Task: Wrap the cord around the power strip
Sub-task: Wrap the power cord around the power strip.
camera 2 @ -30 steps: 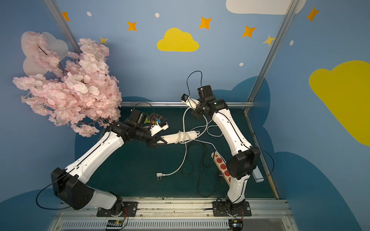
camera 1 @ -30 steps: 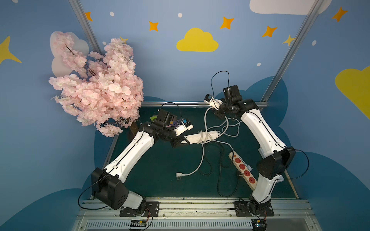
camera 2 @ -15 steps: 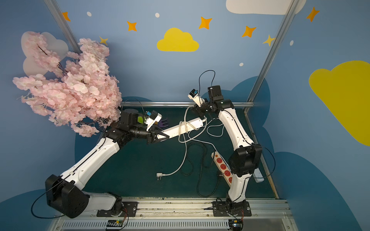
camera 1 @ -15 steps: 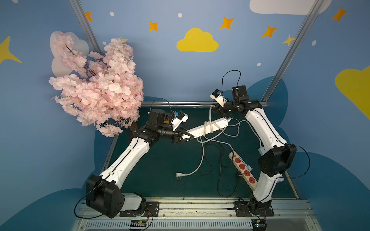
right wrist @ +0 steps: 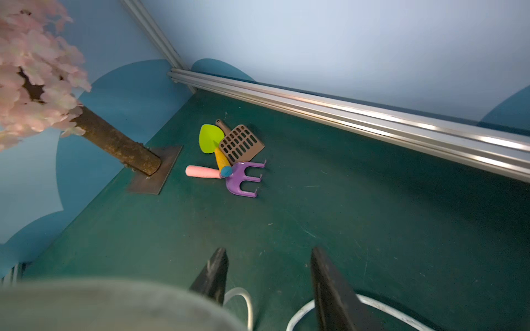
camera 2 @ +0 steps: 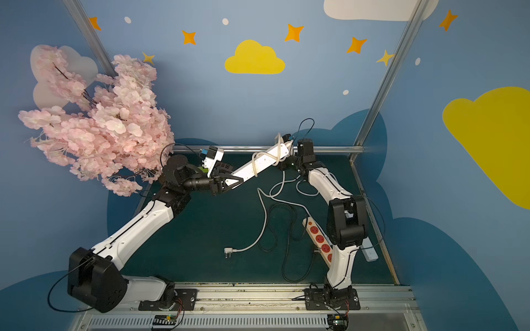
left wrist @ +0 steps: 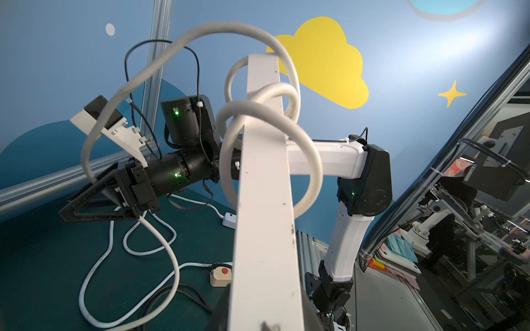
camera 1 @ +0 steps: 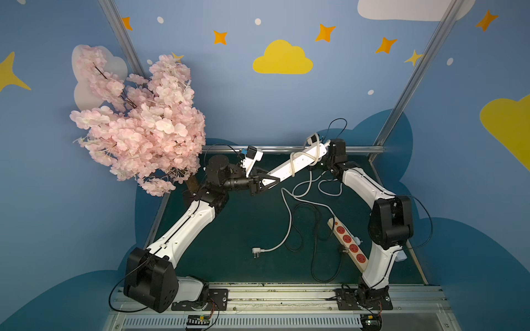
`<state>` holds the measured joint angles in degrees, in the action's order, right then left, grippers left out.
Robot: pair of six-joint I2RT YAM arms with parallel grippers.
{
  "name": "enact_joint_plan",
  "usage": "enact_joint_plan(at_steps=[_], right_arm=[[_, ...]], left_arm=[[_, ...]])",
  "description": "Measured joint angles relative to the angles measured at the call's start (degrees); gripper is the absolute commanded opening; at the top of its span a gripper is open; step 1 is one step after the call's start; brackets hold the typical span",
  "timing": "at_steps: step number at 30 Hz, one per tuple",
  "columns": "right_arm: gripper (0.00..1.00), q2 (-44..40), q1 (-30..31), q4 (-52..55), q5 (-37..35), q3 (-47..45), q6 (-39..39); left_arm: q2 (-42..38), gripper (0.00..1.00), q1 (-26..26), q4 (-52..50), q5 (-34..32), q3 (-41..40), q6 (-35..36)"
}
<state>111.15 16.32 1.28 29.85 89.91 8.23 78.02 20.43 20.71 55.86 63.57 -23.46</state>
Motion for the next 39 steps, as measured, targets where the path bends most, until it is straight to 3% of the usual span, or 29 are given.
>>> enact_joint_plan(at_steps=[7,8,12,15,25,29,39], right_arm=[[0.54,0.59,0.61,-11.76,-3.63,-10.14,11.32],[0.5,0.59,0.94,-12.9,-4.13,-11.37,12.57],[0.14,0.59,3.89,-15.19,-6.1,-15.06,15.15],[0.0,0.61,7.8,-13.6,-7.69,-15.67,14.08],[0.0,-0.02,18.27,8.33,-15.28,-12.07,1.79],[0.0,-3.32,20.59,15.78,-20.96,-12.04,-3.85],[0.0,-15.04,34.29,29.62,-44.39,-7.02,-29.83]], left_arm=[[-0.04,0.02,0.11,1.03,-4.26,-1.44,-2.03],[-0.02,0.02,0.11,1.38,-4.98,-1.51,-2.58],[0.11,0.02,0.11,4.74,-8.52,-2.21,-5.49],[0.92,0.03,-0.02,7.21,-12.09,-2.23,-7.5],[3.21,0.02,-4.72,8.57,-22.45,-1.92,-10.1],[3.21,0.03,-4.63,3.1,-25.51,-0.07,-3.72],[3.96,0.03,0.63,-28.7,-49.24,7.85,31.21]])
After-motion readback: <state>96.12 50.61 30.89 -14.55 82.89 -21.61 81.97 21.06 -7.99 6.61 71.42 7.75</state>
